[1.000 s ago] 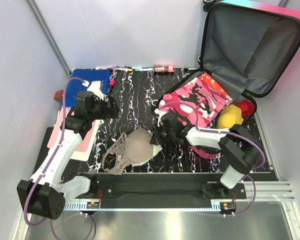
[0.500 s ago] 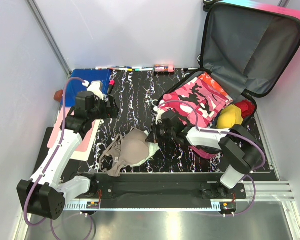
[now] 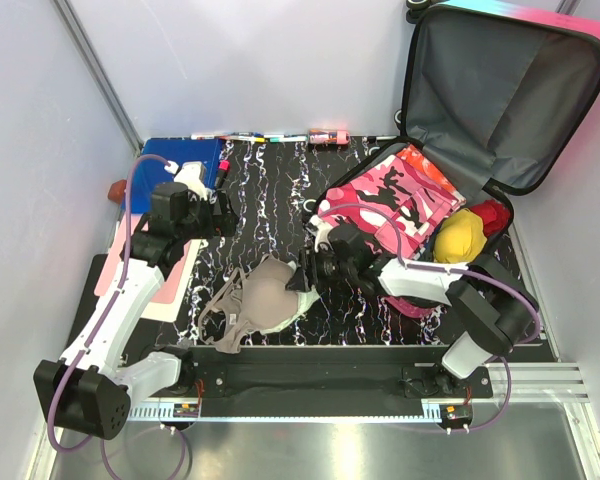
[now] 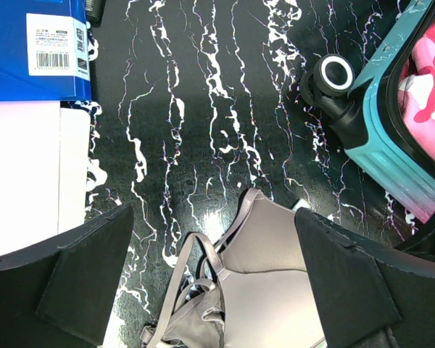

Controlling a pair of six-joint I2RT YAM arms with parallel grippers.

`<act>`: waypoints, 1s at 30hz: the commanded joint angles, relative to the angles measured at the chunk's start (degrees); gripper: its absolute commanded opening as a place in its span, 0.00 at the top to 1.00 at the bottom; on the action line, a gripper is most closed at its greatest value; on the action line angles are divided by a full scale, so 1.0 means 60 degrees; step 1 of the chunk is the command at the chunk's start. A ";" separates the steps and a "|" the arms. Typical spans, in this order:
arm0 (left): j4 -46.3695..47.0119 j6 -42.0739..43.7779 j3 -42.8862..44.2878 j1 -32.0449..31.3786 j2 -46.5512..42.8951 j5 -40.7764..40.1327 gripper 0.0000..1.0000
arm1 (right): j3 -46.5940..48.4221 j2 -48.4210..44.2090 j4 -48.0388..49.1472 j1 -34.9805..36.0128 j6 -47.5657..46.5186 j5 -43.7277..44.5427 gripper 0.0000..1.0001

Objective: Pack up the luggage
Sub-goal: Pick up the clothes at the center of the board.

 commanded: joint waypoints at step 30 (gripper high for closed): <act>0.0319 -0.0084 0.0094 -0.0031 -0.0025 0.0287 0.01 | -0.0914 0.1027 0.2683 0.0082 0.1154 -0.1432 0.38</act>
